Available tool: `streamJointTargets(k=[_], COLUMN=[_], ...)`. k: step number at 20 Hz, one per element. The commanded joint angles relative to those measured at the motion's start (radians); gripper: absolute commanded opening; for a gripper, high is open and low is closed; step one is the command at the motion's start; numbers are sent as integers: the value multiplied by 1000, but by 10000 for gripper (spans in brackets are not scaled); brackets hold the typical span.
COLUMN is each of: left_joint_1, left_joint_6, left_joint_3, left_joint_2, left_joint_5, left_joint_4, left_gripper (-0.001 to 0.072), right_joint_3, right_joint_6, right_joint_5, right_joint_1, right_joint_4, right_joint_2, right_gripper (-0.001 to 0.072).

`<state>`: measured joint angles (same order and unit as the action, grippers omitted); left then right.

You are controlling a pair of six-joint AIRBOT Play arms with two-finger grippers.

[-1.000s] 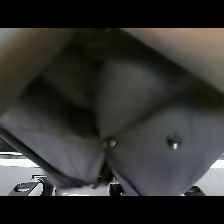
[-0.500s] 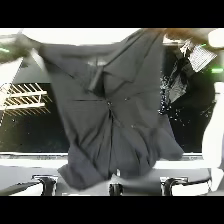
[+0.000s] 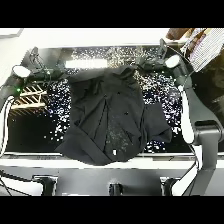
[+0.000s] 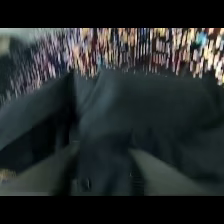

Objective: Fold the clothes and pants, and hang the long-sleeved shirts on hangers.

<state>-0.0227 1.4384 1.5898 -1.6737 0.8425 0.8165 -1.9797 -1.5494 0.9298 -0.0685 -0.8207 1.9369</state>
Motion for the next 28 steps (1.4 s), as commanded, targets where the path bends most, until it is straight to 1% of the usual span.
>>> streamJointTargets(k=[1,2,3,4,5,6,7,8,9,10,12,13,15,18,20,22,23,26,27,28], left_joint_1=[6,1,-11,-26,-46,-66,-90,-112,-132,-146,-152,-145,-117,-19,55,137,174,286,323,362], left_joint_6=[18,32,60,89,114,131,134,134,134,134,135,135,156,216,269,318,327,386,409,440], left_joint_3=[0,0,2,5,8,8,7,5,5,0,-82,-150,-311,-499,-569,-600,-602,-602,-602,-602], left_joint_2=[-13,-4,6,15,27,42,64,88,114,142,229,279,388,499,526,529,529,529,528,528], left_joint_5=[41,51,69,94,131,167,206,240,288,334,393,400,392,388,388,387,378,340,327,314], left_joint_4=[-2,-2,-2,-2,-2,-2,-1,4,39,88,189,220,231,233,244,283,297,303,313,330], left_gripper=[27,102,310,495,611,614,632,682,682,682,682,682,681,681,681,681,681,681,681,681], right_joint_3=[-1,-1,-1,1,13,50,105,176,269,370,566,660,841,1060,1156,1214,1234,1279,1287,1288], right_joint_6=[-10,-9,-2,14,18,3,10,12,3,-10,-41,-51,-101,-277,-395,-496,-546,-701,-727,-740], right_joint_5=[279,370,468,550,607,615,627,639,640,637,625,600,521,426,390,328,289,199,174,160], right_joint_1=[58,90,127,158,195,237,275,302,321,326,297,262,156,-67,-230,-381,-449,-573,-592,-597], right_joint_4=[-71,-108,-173,-249,-320,-319,-318,-317,-317,-318,-318,-318,-328,-403,-459,-493,-507,-562,-574,-580], right_joint_2=[-67,-109,-158,-205,-258,-314,-375,-431,-495,-559,-677,-734,-842,-940,-951,-951,-951,-937,-924,-906], right_gripper=[550,552,552,552,552,553,556,567,573,606,607,606,607,621,621,621,620,619,611,534])
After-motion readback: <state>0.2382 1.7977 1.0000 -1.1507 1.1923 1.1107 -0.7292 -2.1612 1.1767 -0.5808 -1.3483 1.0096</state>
